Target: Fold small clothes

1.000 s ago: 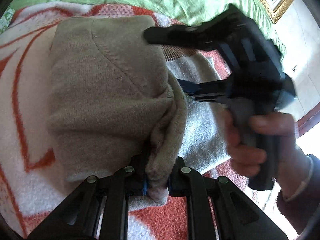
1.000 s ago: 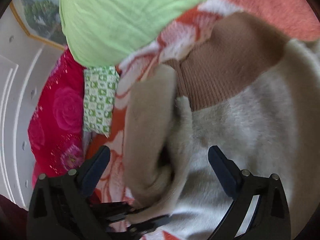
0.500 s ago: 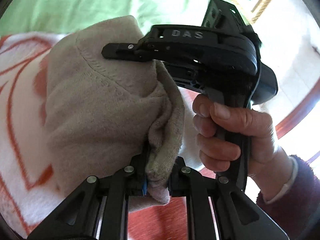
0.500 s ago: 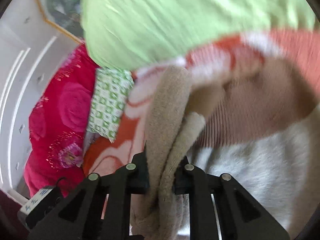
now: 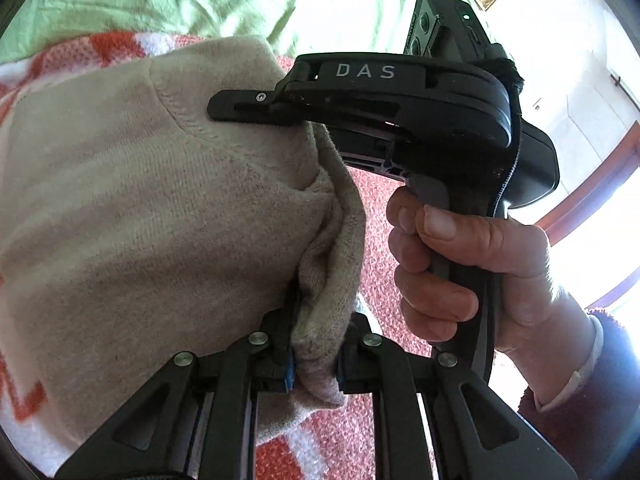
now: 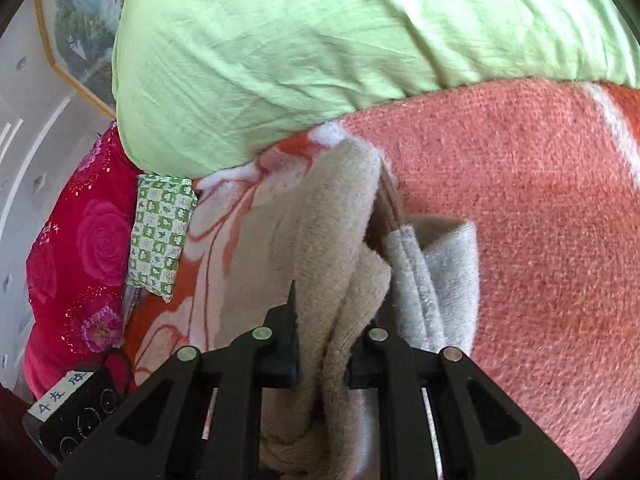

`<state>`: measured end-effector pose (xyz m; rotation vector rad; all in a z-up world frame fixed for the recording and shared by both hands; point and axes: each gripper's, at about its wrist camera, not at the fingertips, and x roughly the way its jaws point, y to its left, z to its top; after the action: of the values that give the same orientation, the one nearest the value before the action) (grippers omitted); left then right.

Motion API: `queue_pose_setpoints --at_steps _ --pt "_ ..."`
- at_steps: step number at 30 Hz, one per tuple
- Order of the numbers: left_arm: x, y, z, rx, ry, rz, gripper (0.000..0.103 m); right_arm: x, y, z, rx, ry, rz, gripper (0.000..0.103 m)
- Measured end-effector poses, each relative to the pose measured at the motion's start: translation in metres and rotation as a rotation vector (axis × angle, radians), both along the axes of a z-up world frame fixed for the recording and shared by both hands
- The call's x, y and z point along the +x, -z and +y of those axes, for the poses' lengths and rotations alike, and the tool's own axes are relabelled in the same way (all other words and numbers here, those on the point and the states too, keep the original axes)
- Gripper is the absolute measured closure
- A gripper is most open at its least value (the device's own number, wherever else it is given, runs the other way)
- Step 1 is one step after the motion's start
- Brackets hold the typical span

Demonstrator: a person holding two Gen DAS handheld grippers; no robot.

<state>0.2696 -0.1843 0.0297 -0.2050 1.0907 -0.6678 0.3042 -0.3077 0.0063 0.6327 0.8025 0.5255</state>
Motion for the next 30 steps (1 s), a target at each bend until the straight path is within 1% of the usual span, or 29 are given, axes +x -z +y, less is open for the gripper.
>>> queue_pose_setpoints --at_steps 2,3,5,9,10,11,12,13,15,17,19,21,23,24,26,28,30 --pt "0.003 0.007 -0.001 0.004 -0.003 0.013 0.09 0.002 0.004 0.001 -0.01 -0.007 0.007 0.087" --pt "-0.007 0.013 0.011 0.004 -0.005 0.022 0.09 0.005 0.007 0.001 -0.017 -0.011 0.014 0.087" --pt "-0.005 0.019 0.012 0.005 -0.008 0.035 0.09 0.007 0.014 0.003 -0.029 -0.016 0.024 0.087" --pt "-0.002 0.024 0.012 0.005 -0.014 0.054 0.088 0.009 0.02 0.007 -0.055 -0.011 0.037 0.087" --pt "-0.001 0.025 0.011 0.003 -0.011 0.063 0.086 0.01 0.02 0.009 -0.064 -0.009 0.039 0.085" --pt "-0.002 0.024 0.011 -0.006 -0.003 0.082 0.084 0.009 0.02 0.009 -0.076 -0.004 0.043 0.081" --pt "0.002 0.02 0.013 -0.015 0.001 0.094 0.073 0.008 0.019 0.009 -0.089 0.009 0.049 0.077" --pt "0.0 0.019 0.016 -0.037 0.02 0.109 0.056 0.007 0.018 0.008 -0.095 0.02 0.056 0.07" --pt "-0.007 0.013 0.023 -0.059 0.036 0.115 0.042 -0.001 0.01 0.003 -0.106 0.062 0.059 0.064" --pt "-0.019 0.005 0.035 -0.081 0.062 0.108 0.041 -0.013 0.002 -0.007 -0.119 0.107 0.045 0.061" --pt "-0.029 -0.001 0.048 -0.081 0.075 0.101 0.041 -0.029 -0.008 -0.013 -0.138 0.146 0.024 0.057" --pt "-0.037 -0.005 0.065 -0.074 0.072 0.094 0.041 -0.05 -0.021 -0.016 -0.171 0.178 -0.006 0.056" --pt "-0.043 -0.008 0.09 -0.059 0.041 0.085 0.041 -0.068 -0.031 -0.015 -0.171 0.187 -0.03 0.056" --pt "-0.043 -0.009 0.101 -0.054 0.017 0.084 0.041 -0.079 -0.035 -0.013 -0.156 0.182 -0.043 0.056" --pt "-0.04 -0.01 0.125 -0.042 -0.044 0.078 0.037 -0.095 -0.037 -0.005 -0.128 0.16 -0.056 0.056" --pt "-0.033 -0.007 0.146 -0.027 -0.115 0.085 0.034 -0.103 -0.031 0.005 -0.138 0.148 -0.033 0.056" --pt "-0.024 0.001 0.166 -0.016 -0.185 0.119 0.031 -0.106 -0.019 0.012 -0.156 0.142 0.009 0.056"
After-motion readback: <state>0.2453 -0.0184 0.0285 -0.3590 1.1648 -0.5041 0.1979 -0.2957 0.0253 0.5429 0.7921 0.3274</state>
